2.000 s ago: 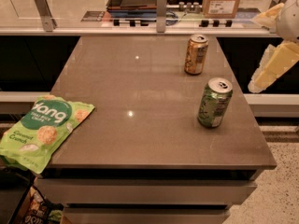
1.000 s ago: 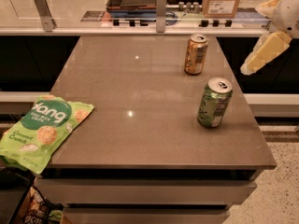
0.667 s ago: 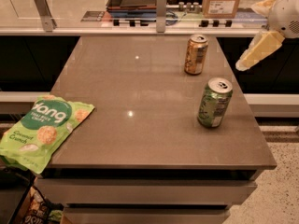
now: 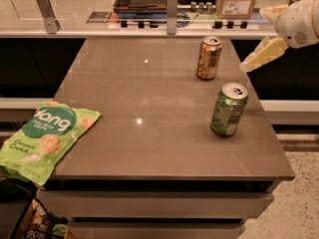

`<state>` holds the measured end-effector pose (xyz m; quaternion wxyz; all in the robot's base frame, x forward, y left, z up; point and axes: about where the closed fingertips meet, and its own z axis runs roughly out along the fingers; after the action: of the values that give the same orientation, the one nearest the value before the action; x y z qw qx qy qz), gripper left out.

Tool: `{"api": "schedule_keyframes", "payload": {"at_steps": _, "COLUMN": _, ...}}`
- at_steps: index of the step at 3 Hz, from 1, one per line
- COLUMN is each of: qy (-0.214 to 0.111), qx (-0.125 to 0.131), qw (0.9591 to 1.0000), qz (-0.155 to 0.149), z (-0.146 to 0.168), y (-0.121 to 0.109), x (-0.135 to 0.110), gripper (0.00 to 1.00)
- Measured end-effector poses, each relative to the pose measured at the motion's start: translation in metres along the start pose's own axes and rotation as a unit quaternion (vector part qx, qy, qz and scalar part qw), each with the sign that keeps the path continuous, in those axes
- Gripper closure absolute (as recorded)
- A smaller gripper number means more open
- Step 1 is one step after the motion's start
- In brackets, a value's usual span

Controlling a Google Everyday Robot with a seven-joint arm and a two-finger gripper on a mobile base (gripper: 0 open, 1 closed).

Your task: Move orange can near green rice chip bag

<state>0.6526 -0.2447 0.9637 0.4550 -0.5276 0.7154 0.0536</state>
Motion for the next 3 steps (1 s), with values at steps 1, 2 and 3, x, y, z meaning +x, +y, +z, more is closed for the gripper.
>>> {"api": "schedule_keyframes", "payload": {"at_steps": 1, "qy": -0.038, "qx": 0.002, "qw": 0.9984, "qz": 0.041, "z": 0.02, "y": -0.006, "x": 0.009, "gripper": 0.0}}
{"api": "schedule_keyframes", "payload": {"at_steps": 2, "qy": -0.061, "qx": -0.001, "qw": 0.995, "qz": 0.079, "z": 0.039, "y": -0.009, "x": 0.016, "gripper": 0.0}}
{"api": "schedule_keyframes", "payload": {"at_steps": 3, "qy": -0.068, "qx": -0.008, "qw": 0.992, "qz": 0.107, "z": 0.055, "y": -0.01, "x": 0.017, "gripper": 0.0}}
